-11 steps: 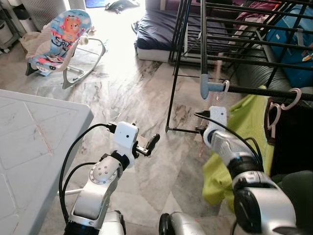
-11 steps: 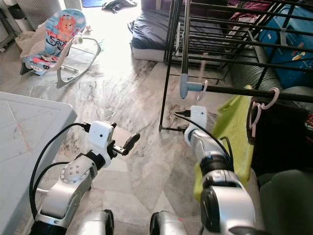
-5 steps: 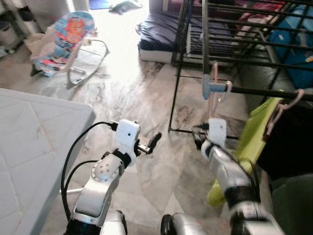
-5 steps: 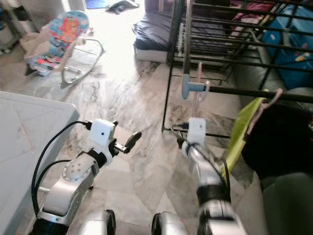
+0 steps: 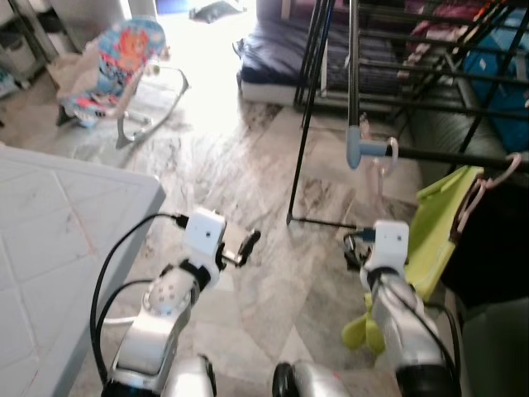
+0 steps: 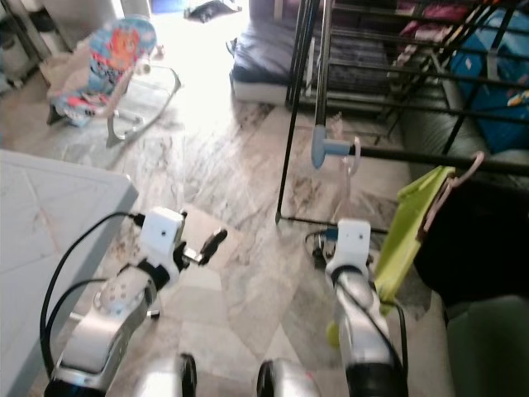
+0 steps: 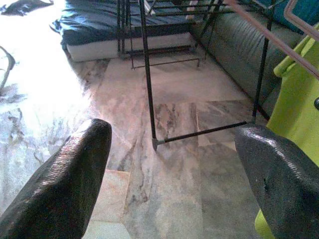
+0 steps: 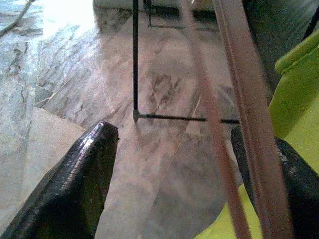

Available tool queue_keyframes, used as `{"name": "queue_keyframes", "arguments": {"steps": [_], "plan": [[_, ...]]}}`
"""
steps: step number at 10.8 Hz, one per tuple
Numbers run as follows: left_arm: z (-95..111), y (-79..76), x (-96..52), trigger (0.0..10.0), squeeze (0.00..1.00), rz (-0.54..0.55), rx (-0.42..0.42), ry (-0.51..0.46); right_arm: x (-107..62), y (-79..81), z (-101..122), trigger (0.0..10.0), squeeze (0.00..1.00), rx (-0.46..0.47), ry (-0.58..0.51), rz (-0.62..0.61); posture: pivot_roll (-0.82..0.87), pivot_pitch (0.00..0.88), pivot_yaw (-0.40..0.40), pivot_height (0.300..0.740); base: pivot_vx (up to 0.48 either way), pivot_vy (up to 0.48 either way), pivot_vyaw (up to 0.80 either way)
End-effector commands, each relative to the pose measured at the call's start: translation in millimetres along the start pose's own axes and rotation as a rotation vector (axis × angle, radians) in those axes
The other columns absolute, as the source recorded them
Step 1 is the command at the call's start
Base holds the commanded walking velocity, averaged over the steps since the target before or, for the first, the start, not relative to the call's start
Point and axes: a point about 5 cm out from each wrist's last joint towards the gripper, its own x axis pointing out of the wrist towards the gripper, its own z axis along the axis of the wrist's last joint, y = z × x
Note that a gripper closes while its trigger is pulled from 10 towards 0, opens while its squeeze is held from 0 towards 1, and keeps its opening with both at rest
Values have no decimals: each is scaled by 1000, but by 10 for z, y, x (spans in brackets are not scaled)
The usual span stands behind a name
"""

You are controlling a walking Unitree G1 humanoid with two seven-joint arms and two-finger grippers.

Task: Hang hanger

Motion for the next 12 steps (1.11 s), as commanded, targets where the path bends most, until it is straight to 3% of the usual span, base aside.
{"name": "queue_keyframes", "arguments": {"steps": [1, 4, 8, 12], "plan": [[38, -30, 2, 10000, 0, -5, 12, -16, -28, 26, 105, 10000, 1000, -21, -55, 16, -10, 130, -34, 740, 0, 0, 0], [50, -51, 22, 10000, 0, -13, 19, -21, -31, 95, 302, 10000, 1000, -81, -170, 49, -16, 131, -32, 740, 0, 0, 0], [44, -59, 10, 10000, 0, -6, 35, -16, -94, 54, 457, 10000, 1000, -166, -273, 30, -14, 134, -35, 740, 0, 0, 0], [41, -93, 27, 10000, 0, -14, 44, -28, -159, 45, 408, 10000, 1000, -171, -273, 21, -19, 124, -39, 740, 0, 0, 0]]}}
